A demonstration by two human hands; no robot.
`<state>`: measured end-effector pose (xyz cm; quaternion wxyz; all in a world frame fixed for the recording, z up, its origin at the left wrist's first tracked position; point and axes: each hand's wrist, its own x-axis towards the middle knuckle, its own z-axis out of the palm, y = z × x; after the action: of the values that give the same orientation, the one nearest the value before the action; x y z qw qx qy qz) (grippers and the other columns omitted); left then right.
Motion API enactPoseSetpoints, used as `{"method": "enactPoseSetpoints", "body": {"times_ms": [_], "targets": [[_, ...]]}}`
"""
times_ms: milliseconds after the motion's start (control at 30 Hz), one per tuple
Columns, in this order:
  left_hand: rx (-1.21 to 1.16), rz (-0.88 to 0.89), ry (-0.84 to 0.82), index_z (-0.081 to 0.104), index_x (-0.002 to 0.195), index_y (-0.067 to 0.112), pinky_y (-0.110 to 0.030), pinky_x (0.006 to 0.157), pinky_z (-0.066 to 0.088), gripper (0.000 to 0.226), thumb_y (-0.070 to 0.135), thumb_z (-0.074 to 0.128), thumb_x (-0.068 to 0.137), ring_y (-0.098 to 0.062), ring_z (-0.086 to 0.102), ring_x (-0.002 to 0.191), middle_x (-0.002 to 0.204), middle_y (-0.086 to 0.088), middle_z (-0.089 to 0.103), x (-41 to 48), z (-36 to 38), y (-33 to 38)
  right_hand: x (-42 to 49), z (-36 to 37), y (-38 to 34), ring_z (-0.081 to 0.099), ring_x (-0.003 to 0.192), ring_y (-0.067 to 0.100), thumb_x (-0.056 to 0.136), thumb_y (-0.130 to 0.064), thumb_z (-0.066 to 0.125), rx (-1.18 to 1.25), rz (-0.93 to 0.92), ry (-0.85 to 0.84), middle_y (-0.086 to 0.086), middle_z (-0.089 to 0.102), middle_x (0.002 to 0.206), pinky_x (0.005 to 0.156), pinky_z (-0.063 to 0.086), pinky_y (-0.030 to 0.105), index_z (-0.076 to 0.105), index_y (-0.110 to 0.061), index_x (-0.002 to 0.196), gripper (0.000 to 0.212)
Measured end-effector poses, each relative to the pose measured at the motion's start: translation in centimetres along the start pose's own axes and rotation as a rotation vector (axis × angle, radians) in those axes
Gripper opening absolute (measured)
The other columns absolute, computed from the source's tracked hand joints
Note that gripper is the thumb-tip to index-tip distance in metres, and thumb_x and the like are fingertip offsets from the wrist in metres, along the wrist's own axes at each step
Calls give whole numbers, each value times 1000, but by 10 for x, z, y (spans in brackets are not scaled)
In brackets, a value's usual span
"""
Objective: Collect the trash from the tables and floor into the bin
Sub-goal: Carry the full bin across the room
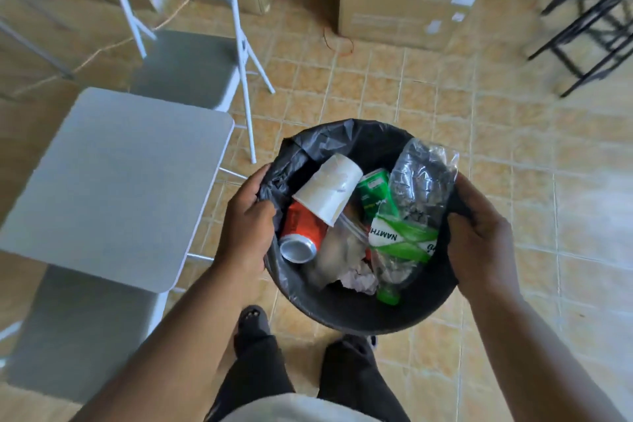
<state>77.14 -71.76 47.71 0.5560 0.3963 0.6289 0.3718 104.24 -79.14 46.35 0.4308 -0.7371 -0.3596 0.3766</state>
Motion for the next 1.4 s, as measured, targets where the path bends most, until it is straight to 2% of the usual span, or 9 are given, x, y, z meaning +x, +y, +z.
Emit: {"method": "enactPoseSetpoints", "body": {"times_ms": [100, 233, 400, 533, 767, 867, 1067, 1233, 1400], "targets": [[-25, 27, 12, 63, 130, 22, -51, 101, 51, 60, -12, 40, 86, -23, 68, 113, 122, -4, 72, -11, -1, 24, -3, -6, -27, 64, 113, 7, 82, 8, 41, -11, -11, -10, -12, 69, 122, 93, 56, 39, 56, -41, 136, 74], [-48, 59, 83, 65, 128, 26, -36, 95, 55, 53, -7, 44, 93, -10, 70, 108, 117, 8, 73, -4, -2, 48, 15, -1, -51, 66, 103, 2, 82, 9, 40, -51, -33, -42, -14, 70, 117, 80, 56, 25, 56, -44, 135, 76], [-2, 57, 122, 64, 129, 31, -43, 100, 53, 54, -3, 45, 92, -11, 67, 112, 120, 10, 72, 51, -13, 69, 69, 32, -78, 63, 113, 8, 80, 13, 38, -9, -43, -55, -13, 69, 119, 93, 55, 39, 60, -41, 130, 77], [-23, 43, 106, 59, 134, 34, -45, 100, 53, 59, -2, 43, 91, -14, 65, 115, 125, 8, 69, 122, -19, 94, 129, 64, -104, 65, 103, 11, 80, 13, 40, 4, -36, 4, -13, 71, 106, 89, 57, 46, 64, -33, 121, 66], [-70, 61, 21, 58, 136, 30, -44, 102, 52, 57, -4, 39, 94, -14, 65, 115, 128, 5, 68, 240, -13, 178, 236, 97, -177, 65, 112, 23, 79, 11, 41, -3, -63, 48, -4, 70, 116, 92, 55, 54, 60, -38, 127, 71], [-71, 69, 16, 59, 135, 27, -46, 102, 51, 58, -6, 39, 92, -16, 66, 115, 126, 2, 69, 295, -3, 213, 287, 110, -206, 66, 108, 21, 81, 12, 43, -18, -80, 76, -5, 71, 112, 90, 56, 54, 62, -33, 123, 65], [-116, 73, 21, 64, 128, 28, -49, 100, 52, 61, -11, 40, 87, -20, 68, 113, 121, 0, 72, 415, 36, 264, 421, 132, -247, 67, 101, 18, 80, 14, 42, 22, -101, 59, -8, 73, 101, 83, 58, 41, 66, -27, 116, 60], [-122, 91, 207, 62, 132, 24, -34, 95, 54, 59, -11, 38, 90, -13, 68, 110, 121, 1, 71, 506, 75, 314, 559, 153, -283, 66, 108, 16, 78, 12, 43, 32, -176, -55, -8, 72, 111, 94, 55, 46, 65, -29, 121, 63], [-219, 101, 342, 60, 132, 20, -34, 94, 54, 64, -16, 33, 87, -17, 67, 111, 121, -3, 70, 580, 94, 371, 687, 183, -330, 65, 113, 18, 79, 4, 44, 12, -226, -221, -9, 71, 117, 96, 53, 51, 62, -35, 125, 63]]}}
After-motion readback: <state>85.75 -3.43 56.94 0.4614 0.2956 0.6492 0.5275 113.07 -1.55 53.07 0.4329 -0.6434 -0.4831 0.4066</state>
